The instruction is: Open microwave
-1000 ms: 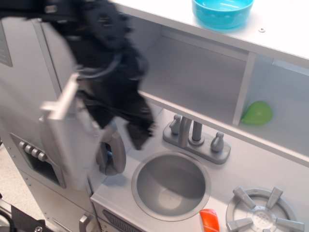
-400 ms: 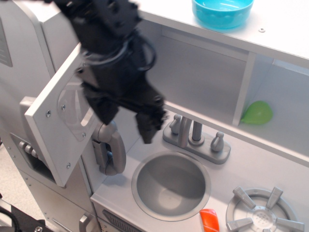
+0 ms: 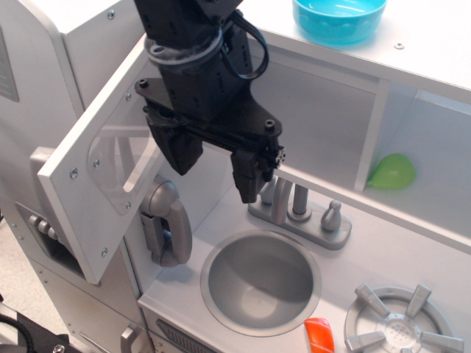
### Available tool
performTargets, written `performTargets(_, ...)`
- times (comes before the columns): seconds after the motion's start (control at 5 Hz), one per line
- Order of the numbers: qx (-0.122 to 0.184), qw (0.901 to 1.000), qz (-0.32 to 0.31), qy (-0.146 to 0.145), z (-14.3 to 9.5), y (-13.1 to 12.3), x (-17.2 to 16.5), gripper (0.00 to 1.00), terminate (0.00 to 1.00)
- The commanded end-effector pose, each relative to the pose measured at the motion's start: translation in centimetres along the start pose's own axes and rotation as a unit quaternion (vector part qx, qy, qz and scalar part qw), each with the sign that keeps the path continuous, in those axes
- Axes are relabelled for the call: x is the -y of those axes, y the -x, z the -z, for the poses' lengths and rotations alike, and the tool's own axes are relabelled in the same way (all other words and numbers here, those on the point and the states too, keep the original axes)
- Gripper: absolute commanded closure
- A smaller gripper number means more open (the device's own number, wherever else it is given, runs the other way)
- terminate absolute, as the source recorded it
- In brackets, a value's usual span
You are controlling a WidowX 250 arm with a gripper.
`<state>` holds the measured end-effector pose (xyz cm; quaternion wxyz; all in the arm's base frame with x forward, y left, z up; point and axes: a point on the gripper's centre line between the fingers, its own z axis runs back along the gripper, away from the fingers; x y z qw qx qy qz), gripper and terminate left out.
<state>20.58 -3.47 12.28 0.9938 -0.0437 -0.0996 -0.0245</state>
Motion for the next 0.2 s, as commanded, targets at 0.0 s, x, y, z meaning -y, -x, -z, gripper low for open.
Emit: performTargets(0.0,0.015,0.9999,0.004,0.001,-1.55,-0.81,-0.12,0.0,1.0)
